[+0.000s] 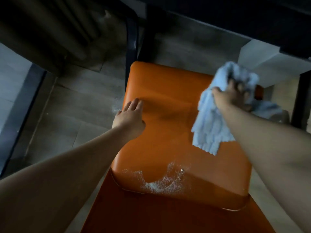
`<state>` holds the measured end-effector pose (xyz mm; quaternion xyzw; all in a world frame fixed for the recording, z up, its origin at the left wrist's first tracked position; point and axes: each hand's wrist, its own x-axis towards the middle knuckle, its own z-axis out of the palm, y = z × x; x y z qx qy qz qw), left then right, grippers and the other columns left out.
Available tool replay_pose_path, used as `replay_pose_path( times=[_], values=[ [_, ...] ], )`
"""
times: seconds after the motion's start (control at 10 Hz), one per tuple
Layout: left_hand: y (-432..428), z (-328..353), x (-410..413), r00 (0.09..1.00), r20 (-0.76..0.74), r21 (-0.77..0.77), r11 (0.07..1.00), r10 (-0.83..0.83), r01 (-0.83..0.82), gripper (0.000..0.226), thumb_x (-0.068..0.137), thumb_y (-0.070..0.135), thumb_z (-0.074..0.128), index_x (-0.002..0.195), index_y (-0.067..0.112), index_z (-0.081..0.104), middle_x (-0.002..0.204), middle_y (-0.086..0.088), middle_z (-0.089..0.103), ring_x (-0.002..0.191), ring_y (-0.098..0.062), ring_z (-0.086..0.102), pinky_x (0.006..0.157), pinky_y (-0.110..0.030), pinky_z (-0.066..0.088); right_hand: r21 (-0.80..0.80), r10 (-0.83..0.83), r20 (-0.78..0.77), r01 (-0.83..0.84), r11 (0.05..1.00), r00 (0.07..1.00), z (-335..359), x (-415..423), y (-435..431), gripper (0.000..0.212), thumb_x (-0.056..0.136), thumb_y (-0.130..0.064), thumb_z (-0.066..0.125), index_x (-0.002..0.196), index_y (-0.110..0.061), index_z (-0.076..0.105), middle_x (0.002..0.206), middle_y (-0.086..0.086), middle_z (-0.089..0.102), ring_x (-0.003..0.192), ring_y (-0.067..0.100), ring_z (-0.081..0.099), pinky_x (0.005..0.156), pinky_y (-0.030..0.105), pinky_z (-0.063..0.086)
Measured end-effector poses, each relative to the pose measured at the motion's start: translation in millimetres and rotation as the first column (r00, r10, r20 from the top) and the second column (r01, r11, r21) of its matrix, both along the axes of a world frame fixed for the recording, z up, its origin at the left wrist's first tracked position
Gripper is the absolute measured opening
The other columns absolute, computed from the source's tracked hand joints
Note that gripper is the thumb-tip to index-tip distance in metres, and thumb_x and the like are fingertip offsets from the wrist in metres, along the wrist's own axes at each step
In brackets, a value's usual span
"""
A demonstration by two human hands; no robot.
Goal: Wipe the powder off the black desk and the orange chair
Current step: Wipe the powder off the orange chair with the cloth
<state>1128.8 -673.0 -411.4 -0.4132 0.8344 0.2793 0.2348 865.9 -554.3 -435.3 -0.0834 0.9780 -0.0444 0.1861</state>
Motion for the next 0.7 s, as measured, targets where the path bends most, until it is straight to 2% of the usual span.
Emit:
replay_pose_path(
  times=[0.1,0.2,0.3,0.4,0.5,0.6,0.7],
  values=[
    [15.4,-0.2,-12.2,0.999,-0.044,0.014,0.999,0.03,-0.03,0.075,0.094,0.016,0.043,0.15,0.023,-0.005,0.159,0.004,0.0,0.146,-0.018,0.006,0.113,-0.038,0.022,-0.028,-0.118,-0.039,0.116,0.993,0.992,0.0,-2.0,32.8,0.064,0.085,-0.056,0.038,0.142,-0.026,0.03,0.141,0.015,0.033,0.138,0.035,0.021,0.101,0.052,0.024],
    [30.4,-6.5,-16.4,0.998,-0.047,0.024,0.999,0.034,-0.033,0.075,0.093,0.013,0.041,0.15,0.023,-0.007,0.159,0.004,0.0,0.146,-0.014,0.001,0.116,-0.034,0.013,-0.631,-0.136,-0.079,0.056,0.774,0.988,-10.8,55.8,14.3,0.058,0.09,-0.059,0.035,0.134,-0.022,0.043,0.127,0.02,0.044,0.142,0.036,0.014,0.089,0.063,0.029],
    [44.0,-10.9,-18.3,0.999,-0.007,0.006,0.999,0.034,-0.034,0.075,0.09,0.013,0.041,0.151,0.022,-0.002,0.159,0.005,-0.001,0.146,-0.013,-0.004,0.117,-0.036,0.012,-0.16,0.683,-0.112,-0.691,0.705,0.722,-11.5,119.4,-11.5,0.058,0.08,-0.044,0.059,0.135,-0.036,0.041,0.153,-0.003,0.025,0.143,0.028,0.008,0.104,0.063,0.017],
    [55.5,-9.8,-21.8,0.999,0.007,-0.013,0.999,0.048,-0.048,0.075,0.089,0.011,0.041,0.151,0.022,0.0,0.159,0.006,0.0,0.146,-0.013,-0.004,0.118,-0.038,0.013,-0.228,0.785,-0.039,-0.77,0.596,0.619,-14.0,114.1,-0.4,0.059,0.086,-0.04,0.054,0.14,-0.041,0.031,0.156,-0.012,0.014,0.144,0.023,0.001,0.108,0.058,0.011],
    [61.0,-6.4,-24.2,0.998,0.035,-0.026,0.999,0.042,-0.041,0.076,0.091,0.012,0.043,0.15,0.022,-0.005,0.159,0.004,-0.004,0.146,-0.015,-0.005,0.118,-0.039,0.013,-0.192,0.59,0.043,-0.572,0.797,0.807,-18.0,43.9,27.9,0.058,0.092,-0.039,0.045,0.146,-0.038,0.023,0.158,-0.006,0.011,0.145,0.025,0.006,0.11,0.057,0.012],
    [69.4,-1.9,-33.9,1.0,-0.01,-0.047,0.998,0.028,-0.028,0.081,0.093,0.017,0.047,0.149,0.028,-0.01,0.159,0.004,-0.007,0.146,-0.017,-0.004,0.117,-0.042,0.012,-0.136,0.092,0.083,-0.08,0.987,0.992,-18.9,-20.9,94.2,0.064,0.09,-0.038,0.05,0.147,-0.029,0.023,0.154,0.01,0.022,0.139,0.035,0.024,0.11,0.052,0.021],
    [82.6,-3.7,-47.7,0.998,0.029,-0.02,0.999,-0.047,0.047,0.082,0.093,0.026,0.049,0.148,0.033,-0.011,0.158,0.006,-0.013,0.146,-0.02,-0.009,0.114,-0.052,0.014,-0.1,-0.305,0.188,0.327,0.94,0.934,-22.9,-24.6,152.4,0.054,0.09,-0.034,0.055,0.139,-0.018,0.041,0.14,0.016,0.045,0.126,0.036,0.045,0.105,0.043,0.036]
  ],
)
